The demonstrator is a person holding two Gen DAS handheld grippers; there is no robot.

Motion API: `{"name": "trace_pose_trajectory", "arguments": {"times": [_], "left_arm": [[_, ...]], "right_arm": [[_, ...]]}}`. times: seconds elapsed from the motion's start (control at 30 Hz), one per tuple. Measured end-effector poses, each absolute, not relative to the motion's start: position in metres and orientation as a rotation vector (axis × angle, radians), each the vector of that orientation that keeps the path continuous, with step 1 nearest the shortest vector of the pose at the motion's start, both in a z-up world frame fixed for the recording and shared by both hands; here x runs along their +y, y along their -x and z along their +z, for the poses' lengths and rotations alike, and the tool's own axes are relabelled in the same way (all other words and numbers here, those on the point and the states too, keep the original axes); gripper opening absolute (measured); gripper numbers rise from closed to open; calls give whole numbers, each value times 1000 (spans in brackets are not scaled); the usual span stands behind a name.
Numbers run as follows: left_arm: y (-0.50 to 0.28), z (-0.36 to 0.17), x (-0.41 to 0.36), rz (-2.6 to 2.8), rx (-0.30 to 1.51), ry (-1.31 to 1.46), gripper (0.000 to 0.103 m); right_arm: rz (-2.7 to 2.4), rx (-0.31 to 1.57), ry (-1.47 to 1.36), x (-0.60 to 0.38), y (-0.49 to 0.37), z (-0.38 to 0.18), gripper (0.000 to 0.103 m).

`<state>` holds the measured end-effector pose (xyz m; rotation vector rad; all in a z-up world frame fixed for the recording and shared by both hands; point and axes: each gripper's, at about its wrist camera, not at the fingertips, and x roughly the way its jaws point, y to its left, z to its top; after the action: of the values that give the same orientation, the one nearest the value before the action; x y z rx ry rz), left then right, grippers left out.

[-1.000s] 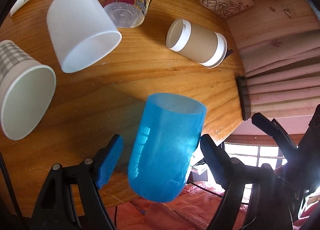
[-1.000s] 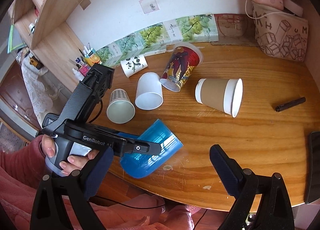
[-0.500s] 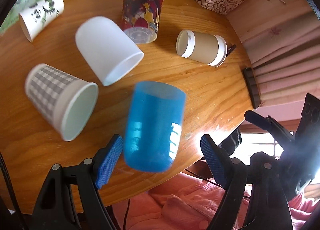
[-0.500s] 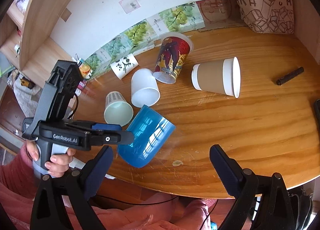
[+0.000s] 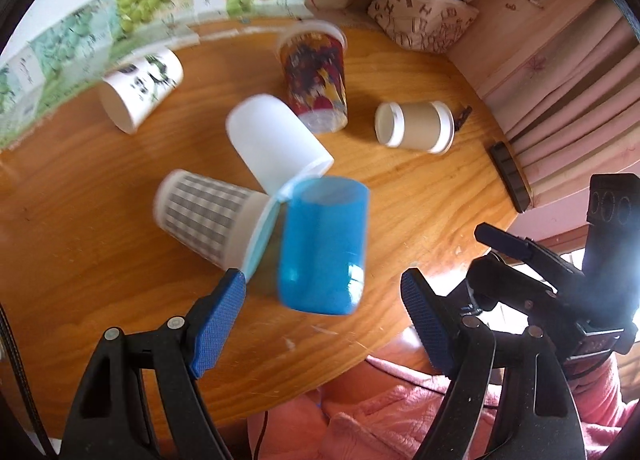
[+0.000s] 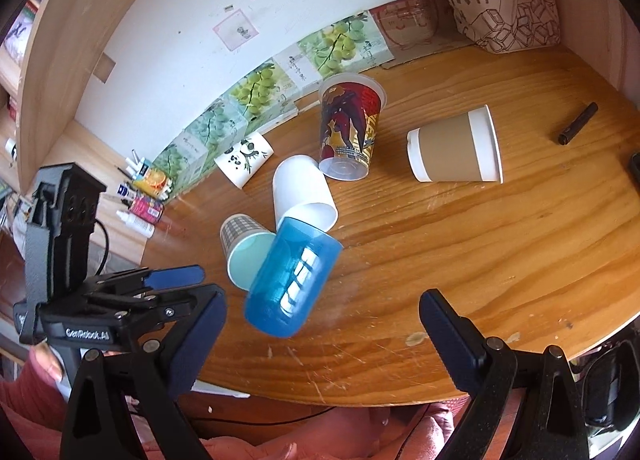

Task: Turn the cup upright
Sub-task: 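Carry the blue cup with the left gripper toward the right gripper, then close the right gripper on the blue cup while the left gripper releases it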

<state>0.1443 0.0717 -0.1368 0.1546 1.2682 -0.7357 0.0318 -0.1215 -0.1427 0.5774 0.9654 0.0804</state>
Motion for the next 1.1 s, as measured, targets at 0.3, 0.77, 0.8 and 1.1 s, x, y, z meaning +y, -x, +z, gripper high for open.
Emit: {"name": "trace_pose_trajectory", "arguments": {"times": [0.3,0.77,0.8,1.1], "left_arm": [[-147,-116,103,-676,1043,-233,83],[-154,-125,110,-851,970,-340,83],[-155,-126,110,-858,971,-351,83],[-166,-142,105,-938,1010,-428,83]], "right_arm": [[-30,929,-631,-102,-40,-143,98],[-325,1015,-668,-86,-63,-181,98],[-330,1026,-664,-85,-66,-184,98],[-345,1035,-685,-71,-95,-202,98]]}}
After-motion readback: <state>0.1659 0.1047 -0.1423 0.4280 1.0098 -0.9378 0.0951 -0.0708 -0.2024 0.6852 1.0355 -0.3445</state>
